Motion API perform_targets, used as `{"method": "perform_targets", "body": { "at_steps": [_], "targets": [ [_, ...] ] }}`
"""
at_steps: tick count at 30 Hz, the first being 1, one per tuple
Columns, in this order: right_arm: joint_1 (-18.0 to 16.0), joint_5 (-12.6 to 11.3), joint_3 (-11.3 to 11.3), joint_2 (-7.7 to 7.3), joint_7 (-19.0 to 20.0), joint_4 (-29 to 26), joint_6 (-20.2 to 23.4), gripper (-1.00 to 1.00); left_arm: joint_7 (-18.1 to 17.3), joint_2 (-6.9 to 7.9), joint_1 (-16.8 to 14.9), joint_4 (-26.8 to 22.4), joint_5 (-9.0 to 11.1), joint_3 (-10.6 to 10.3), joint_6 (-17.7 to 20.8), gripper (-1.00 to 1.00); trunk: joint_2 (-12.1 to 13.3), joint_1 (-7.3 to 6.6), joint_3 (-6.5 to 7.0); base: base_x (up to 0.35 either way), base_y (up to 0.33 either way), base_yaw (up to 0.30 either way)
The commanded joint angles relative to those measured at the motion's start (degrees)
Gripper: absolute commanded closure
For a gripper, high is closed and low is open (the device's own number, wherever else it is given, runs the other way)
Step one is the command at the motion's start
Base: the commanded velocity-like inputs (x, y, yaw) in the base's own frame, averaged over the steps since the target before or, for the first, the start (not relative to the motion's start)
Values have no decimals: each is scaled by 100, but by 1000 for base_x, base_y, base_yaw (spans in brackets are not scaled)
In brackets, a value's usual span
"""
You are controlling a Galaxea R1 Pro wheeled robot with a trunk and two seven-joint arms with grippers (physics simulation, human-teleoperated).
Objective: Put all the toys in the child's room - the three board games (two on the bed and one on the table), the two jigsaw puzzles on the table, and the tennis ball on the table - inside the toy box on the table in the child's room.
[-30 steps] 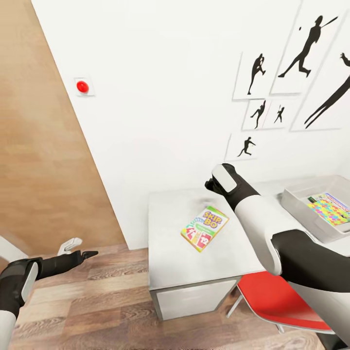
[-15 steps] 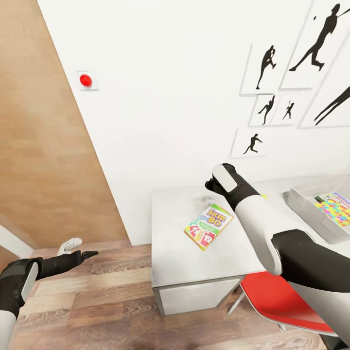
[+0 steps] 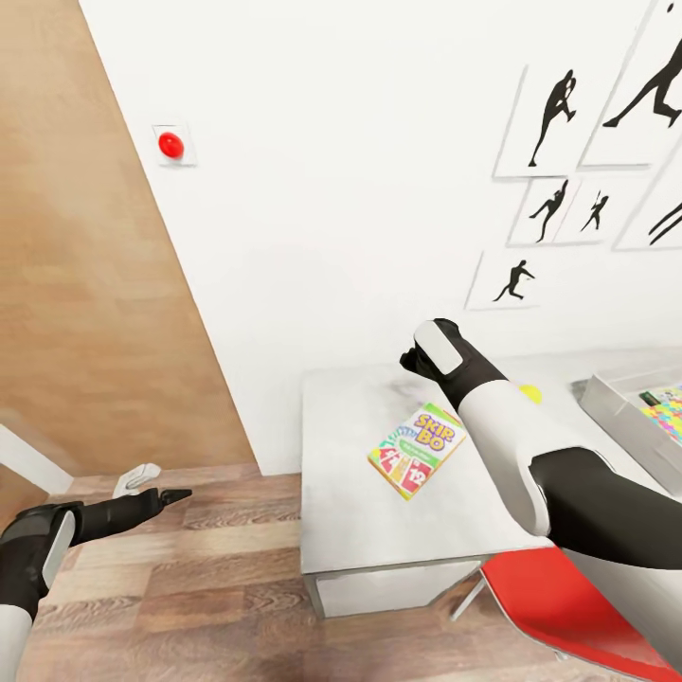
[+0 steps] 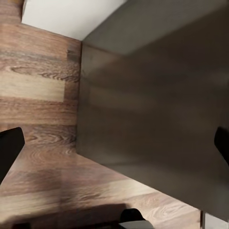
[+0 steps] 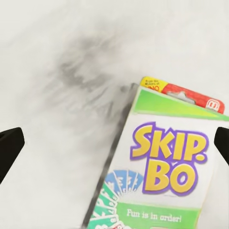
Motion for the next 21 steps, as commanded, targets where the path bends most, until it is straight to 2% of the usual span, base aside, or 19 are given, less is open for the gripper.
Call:
{"method": "perform_targets", "body": {
  "at_steps": [1, 7, 21],
  "targets": [
    [-5, -39, 37, -6, -40, -6, 32, -100, -11, -1, -5, -2, 16, 10, 48, -100, -11, 5, -20, 228, -104, 72],
    [-5, -39, 35, -8, -35, -7, 33, -100, -11, -2, -5, -2, 16, 13, 48, -100, -11, 5, -75, 147, -92, 72],
    [-4, -46, 36, -36, -34, -5, 33, -100, -11, 0, -5, -2, 16, 12, 48, -100, -11, 5, -204, 11, -7, 71]
  ]
}}
